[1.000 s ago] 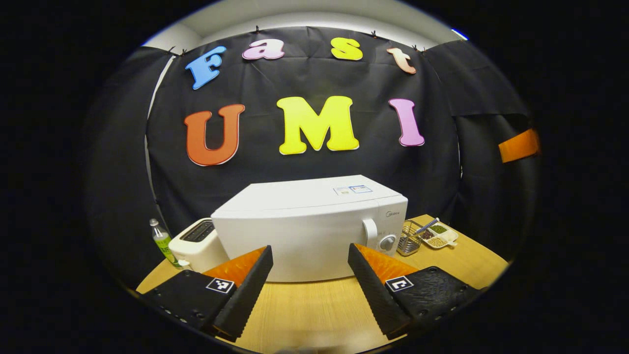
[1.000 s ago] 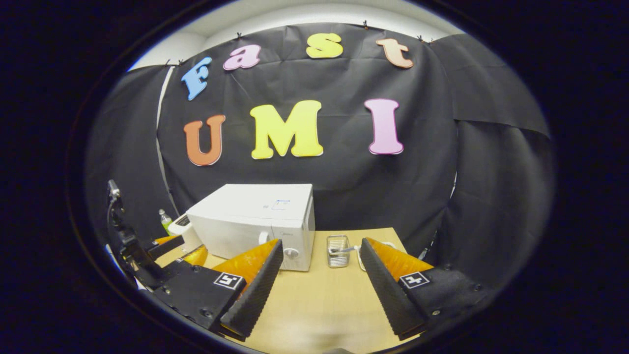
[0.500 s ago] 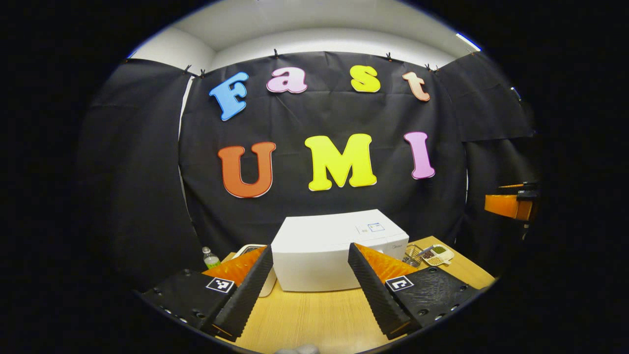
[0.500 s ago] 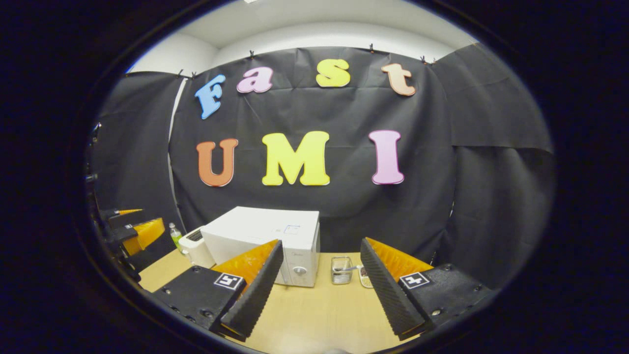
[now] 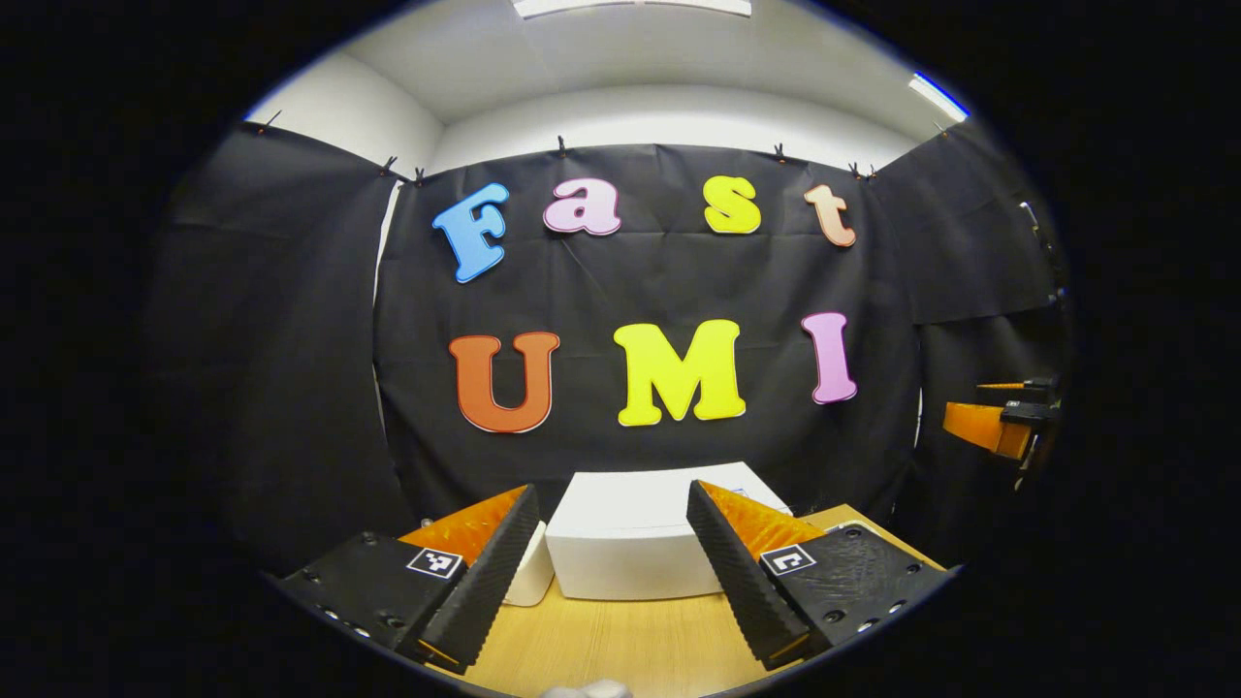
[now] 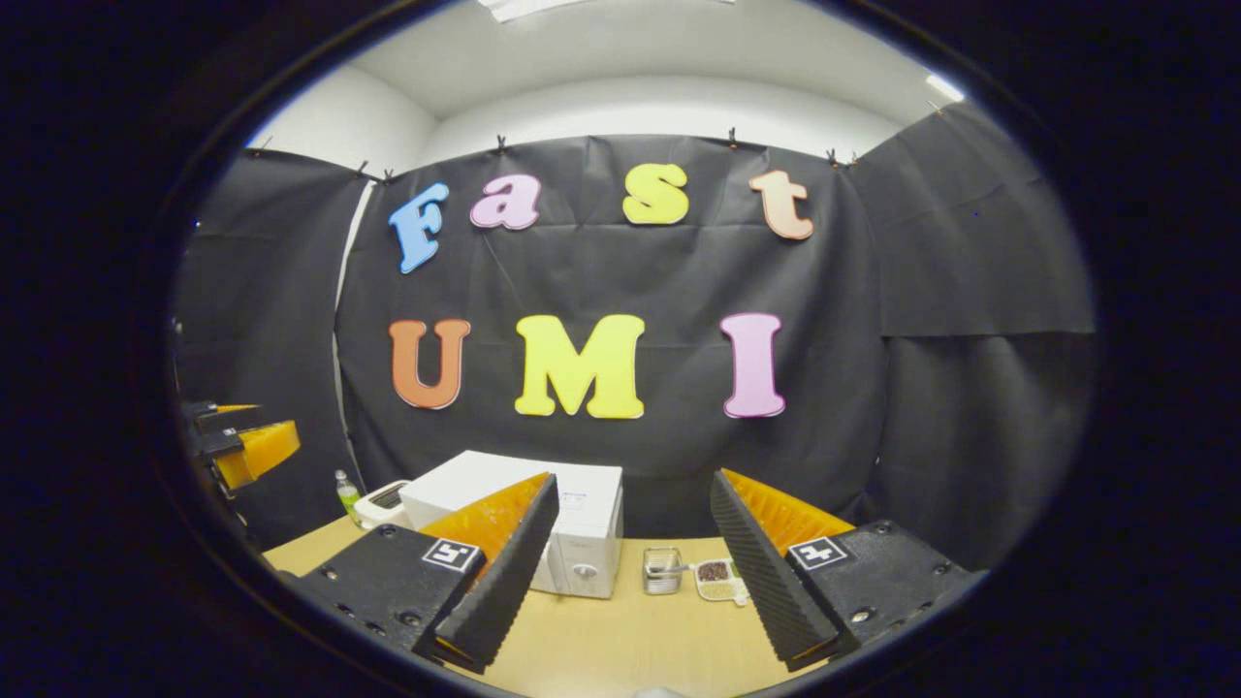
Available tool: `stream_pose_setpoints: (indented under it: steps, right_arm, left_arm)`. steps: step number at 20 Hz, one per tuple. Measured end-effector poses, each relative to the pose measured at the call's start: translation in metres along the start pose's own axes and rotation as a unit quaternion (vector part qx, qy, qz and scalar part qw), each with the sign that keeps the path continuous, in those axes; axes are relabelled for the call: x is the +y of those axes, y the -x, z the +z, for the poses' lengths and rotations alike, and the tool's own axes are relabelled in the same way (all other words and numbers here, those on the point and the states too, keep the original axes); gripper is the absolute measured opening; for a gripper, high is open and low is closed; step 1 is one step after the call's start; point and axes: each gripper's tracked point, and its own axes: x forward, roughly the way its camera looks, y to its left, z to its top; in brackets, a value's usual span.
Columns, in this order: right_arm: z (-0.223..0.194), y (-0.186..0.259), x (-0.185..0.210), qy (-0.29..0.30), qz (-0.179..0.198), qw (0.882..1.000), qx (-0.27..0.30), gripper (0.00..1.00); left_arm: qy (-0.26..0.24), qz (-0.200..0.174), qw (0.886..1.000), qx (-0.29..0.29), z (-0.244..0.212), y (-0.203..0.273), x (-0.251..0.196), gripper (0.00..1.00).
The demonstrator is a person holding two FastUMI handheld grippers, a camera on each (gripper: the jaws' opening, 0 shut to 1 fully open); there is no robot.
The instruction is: Open the microwave oven with the left hand, put the food in, and close the microwave oven.
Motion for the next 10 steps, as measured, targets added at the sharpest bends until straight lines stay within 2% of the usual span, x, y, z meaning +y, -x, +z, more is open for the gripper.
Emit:
stream_pose_setpoints:
  steps: [4, 5, 6, 7, 8, 9, 10]
  right_arm:
    - [0.004, 0.002, 0.003, -0.001, 0.003, 1.0, 0.002, 0.92]
    - [0.006, 0.002, 0.004, -0.002, 0.004, 1.0, 0.001, 1.0]
    - [0.006, 0.002, 0.004, -0.004, 0.005, 1.0, 0.002, 1.0]
    - [0.006, 0.003, 0.006, -0.005, 0.006, 1.0, 0.002, 0.92]
    - [0.007, 0.003, 0.005, -0.005, 0.005, 1.0, 0.002, 0.92]
    - [0.008, 0.003, 0.004, -0.003, 0.003, 1.0, 0.002, 1.0]
    - [0.006, 0.003, 0.004, -0.003, 0.002, 1.0, 0.003, 0.91]
  left_arm:
    - [0.002, 0.014, 1.0, -0.005, 0.009, 0.002, 0.008, 0.95]
    - [0.005, 0.012, 1.0, -0.008, 0.012, 0.002, 0.007, 0.95]
    - [0.006, 0.011, 1.0, -0.009, 0.013, 0.002, 0.006, 0.95]
    - [0.004, 0.011, 1.0, -0.008, 0.014, 0.002, 0.007, 0.95]
    - [0.0, 0.012, 1.0, -0.012, 0.016, 0.002, 0.008, 0.95]
    - [-0.004, 0.013, 1.0, -0.014, 0.017, 0.002, 0.009, 0.95]
    - [-0.006, 0.012, 1.0, -0.015, 0.017, 0.001, 0.009, 0.95]
